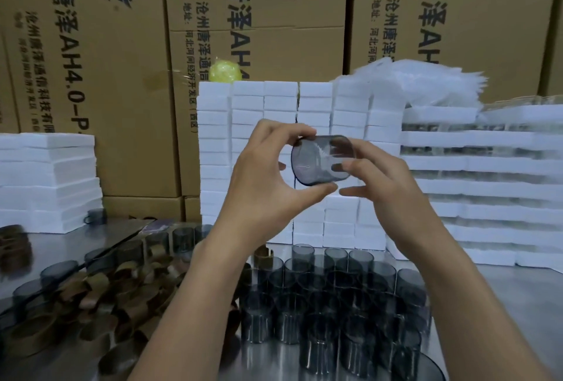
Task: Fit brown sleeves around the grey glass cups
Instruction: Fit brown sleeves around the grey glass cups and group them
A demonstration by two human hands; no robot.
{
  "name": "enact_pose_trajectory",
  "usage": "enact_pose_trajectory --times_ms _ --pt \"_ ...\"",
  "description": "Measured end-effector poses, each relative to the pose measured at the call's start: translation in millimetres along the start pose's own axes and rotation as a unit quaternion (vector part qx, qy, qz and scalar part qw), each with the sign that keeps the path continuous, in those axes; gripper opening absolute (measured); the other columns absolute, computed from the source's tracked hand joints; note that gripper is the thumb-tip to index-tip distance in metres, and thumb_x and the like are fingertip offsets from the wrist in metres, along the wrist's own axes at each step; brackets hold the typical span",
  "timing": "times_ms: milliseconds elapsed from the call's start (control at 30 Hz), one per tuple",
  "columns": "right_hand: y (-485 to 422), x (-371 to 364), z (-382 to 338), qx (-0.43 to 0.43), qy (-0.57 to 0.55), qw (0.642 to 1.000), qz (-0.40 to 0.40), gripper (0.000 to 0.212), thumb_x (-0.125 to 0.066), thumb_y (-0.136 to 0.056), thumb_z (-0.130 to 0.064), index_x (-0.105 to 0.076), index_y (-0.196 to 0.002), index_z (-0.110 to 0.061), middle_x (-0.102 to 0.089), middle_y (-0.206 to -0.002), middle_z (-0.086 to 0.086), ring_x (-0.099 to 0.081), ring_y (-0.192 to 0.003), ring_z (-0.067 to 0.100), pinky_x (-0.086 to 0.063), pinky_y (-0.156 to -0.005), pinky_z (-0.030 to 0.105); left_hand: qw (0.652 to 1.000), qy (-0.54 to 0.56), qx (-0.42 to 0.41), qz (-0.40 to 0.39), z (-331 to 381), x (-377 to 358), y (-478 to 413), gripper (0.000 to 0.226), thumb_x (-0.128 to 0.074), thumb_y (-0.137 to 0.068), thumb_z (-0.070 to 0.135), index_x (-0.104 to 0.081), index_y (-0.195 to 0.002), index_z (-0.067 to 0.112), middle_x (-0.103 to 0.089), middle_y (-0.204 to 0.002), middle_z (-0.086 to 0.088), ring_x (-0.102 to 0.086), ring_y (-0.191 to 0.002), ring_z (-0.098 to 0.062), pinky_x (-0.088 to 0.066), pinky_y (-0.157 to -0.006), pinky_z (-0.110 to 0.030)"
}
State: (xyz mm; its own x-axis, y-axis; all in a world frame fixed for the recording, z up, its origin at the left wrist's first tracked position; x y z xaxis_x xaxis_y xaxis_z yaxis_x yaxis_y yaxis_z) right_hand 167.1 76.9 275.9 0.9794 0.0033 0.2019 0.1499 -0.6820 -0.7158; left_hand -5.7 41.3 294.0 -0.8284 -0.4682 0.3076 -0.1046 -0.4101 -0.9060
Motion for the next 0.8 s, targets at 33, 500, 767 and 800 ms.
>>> enact_pose_trajectory --times_ms 33,500,767,800 --pt "0.7 1.7 -0.4 0.004 0.007 1.000 0.011 0.039 -0.058 -0.095 -0.038 -0.071 -0.133 -0.039 -0.073 -0.125 -0.019 -0.068 -0.117 0.001 -0.061 -0.094 0.037 1.000 0.017 0.005 0.004 -0.8 -0.7 -0.1 0.070 -0.100 -0.073 0.031 -0.066 -0.134 0.028 -0.056 -0.126 0.012 -0.059 -0.122 0.001 -0.052 -0.091 -0.014" --pt "11.5 1.4 -24.4 0.098 0.030 0.981 0.164 0.008 -0.070 -0.106 -0.038 -0.072 -0.105 -0.030 -0.073 -0.108 -0.011 -0.067 -0.104 0.007 -0.051 -0.082 0.022 0.995 0.035 -0.088 0.010 21.6 -19.4 4.4 0.073 -0.091 -0.081 0.016 -0.055 -0.144 0.021 -0.056 -0.131 0.009 -0.058 -0.126 -0.006 -0.046 -0.099 -0.013" --pt "8.3 -13.3 -30.9 0.090 -0.022 0.995 0.043 0.052 -0.069 -0.088 -0.062 -0.068 -0.134 -0.039 -0.069 -0.132 -0.012 -0.064 -0.123 0.008 -0.055 -0.087 0.022 0.946 0.306 0.091 0.061 -7.5 -9.5 3.6 0.069 -0.091 -0.083 0.023 -0.059 -0.144 0.027 -0.066 -0.131 0.002 -0.075 -0.117 -0.018 -0.062 -0.098 -0.036" --pt "8.0 -13.7 -34.2 0.096 -0.036 0.994 0.036 0.052 -0.069 -0.090 -0.061 -0.067 -0.137 -0.037 -0.070 -0.133 -0.013 -0.065 -0.123 0.008 -0.056 -0.087 0.023 0.917 0.371 0.129 0.066 -13.2 -10.5 3.4 0.062 -0.087 -0.087 0.029 -0.061 -0.143 0.025 -0.068 -0.132 -0.002 -0.076 -0.115 -0.019 -0.062 -0.095 -0.034"
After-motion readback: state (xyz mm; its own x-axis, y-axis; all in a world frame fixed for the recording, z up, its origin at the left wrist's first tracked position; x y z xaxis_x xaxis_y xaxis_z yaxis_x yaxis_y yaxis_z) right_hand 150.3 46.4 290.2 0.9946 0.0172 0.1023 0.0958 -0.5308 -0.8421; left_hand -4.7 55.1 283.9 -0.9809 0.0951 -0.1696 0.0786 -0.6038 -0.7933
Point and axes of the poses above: each hand's wrist, its own y-axis away from the middle knuckle, its own x-axis out of the back of the hand, z = x × y, the point moved 9 cm from there along -y, towards the middle knuckle
